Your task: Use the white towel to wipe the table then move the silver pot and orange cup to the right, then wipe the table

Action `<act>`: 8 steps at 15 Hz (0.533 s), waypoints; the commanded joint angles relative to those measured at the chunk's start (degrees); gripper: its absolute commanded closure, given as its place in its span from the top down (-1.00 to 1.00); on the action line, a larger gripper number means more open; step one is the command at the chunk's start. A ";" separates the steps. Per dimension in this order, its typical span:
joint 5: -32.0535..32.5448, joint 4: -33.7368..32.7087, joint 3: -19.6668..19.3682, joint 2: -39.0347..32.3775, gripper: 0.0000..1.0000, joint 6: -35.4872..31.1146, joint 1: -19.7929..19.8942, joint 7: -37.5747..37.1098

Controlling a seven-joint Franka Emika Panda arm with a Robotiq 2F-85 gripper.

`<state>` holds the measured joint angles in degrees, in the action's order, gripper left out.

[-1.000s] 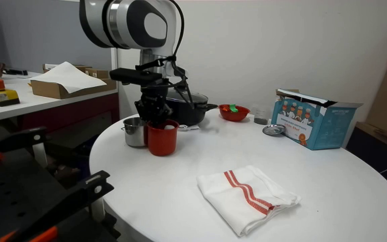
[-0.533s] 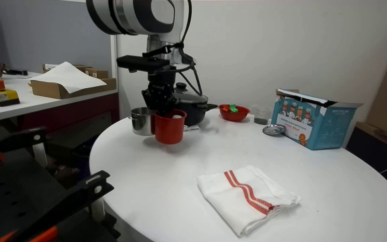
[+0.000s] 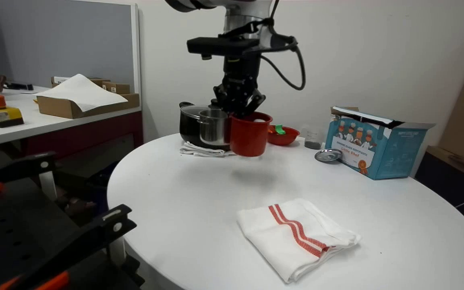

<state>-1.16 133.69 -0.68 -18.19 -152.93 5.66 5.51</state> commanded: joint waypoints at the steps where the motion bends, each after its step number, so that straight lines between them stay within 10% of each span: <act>1: -2.44 -4.62 -1.10 0.87 -0.85 4.50 4.17 4.92; 8: -4.91 -18.59 -3.86 -4.67 -0.85 10.67 11.55 12.22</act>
<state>-3.81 122.40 -4.09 -19.16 -146.12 15.09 13.88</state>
